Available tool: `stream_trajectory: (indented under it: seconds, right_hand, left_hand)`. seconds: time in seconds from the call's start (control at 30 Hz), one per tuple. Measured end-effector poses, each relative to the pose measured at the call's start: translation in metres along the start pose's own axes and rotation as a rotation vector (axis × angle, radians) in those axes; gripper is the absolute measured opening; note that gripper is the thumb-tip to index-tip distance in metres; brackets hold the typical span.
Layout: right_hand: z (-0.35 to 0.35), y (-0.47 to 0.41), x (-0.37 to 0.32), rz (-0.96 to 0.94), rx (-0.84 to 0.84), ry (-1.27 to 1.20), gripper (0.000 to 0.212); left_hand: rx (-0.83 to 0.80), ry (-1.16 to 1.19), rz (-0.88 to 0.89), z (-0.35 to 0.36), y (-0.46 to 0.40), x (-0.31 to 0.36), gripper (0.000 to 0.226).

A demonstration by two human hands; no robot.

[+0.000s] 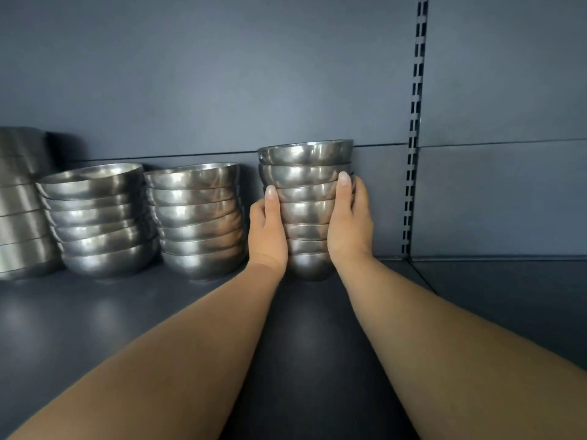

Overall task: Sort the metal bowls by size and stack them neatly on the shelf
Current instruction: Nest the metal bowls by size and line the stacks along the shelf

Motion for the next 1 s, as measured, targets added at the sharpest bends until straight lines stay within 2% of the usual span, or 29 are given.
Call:
stream_trajectory:
  seconds: [0.17, 0.27, 0.33, 0.43, 0.57, 0.67, 0.77, 0.9, 1.0]
  right_hand:
    - [-0.002, 0.005, 0.007, 0.052, 0.116, -0.053, 0.061]
    - [-0.003, 0.005, 0.004, 0.067, 0.109, -0.06, 0.056]
    - [-0.006, 0.007, 0.002, 0.066, 0.085, -0.073, 0.044]
    - [-0.009, 0.006, 0.004, 0.075, 0.013, -0.095, 0.037]
    - [-0.003, 0.004, 0.007, 0.074, -0.054, -0.129, 0.039]
    - [0.0, 0.002, 0.008, 0.069, -0.038, -0.131, 0.038]
    - [0.0, -0.002, 0.0, 0.051, -0.015, -0.116, 0.056]
    - [-0.001, -0.005, 0.001, 0.028, -0.01, -0.154, 0.031]
    - [-0.001, -0.002, 0.003, 0.01, -0.022, -0.173, 0.029]
  left_hand:
    - [-0.04, 0.003, -0.003, 0.0, 0.004, -0.006, 0.078]
    - [-0.042, -0.025, 0.06, -0.001, 0.006, -0.003, 0.054]
    - [-0.029, -0.052, 0.108, -0.002, 0.009, -0.001, 0.038]
    - [-0.035, -0.114, 0.147, -0.002, 0.012, 0.003, 0.024]
    - [-0.036, -0.158, 0.164, -0.006, 0.01, 0.005, 0.03]
    - [-0.031, -0.163, 0.146, -0.009, 0.009, 0.005, 0.033]
    - [0.0, -0.158, 0.127, -0.008, 0.008, 0.005, 0.03]
    - [0.012, -0.174, 0.102, -0.007, 0.009, 0.006, 0.027]
    - [-0.003, -0.196, 0.113, -0.009, 0.01, 0.007, 0.041]
Point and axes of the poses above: each hand's wrist, its own y-axis away from the middle knuckle, its own z-axis out of the palm, x = y × z, the point moved 2 cm from there along -y, towards the middle knuckle, and after that the axes turned 9 degrees about y, right-handed, at the moved point
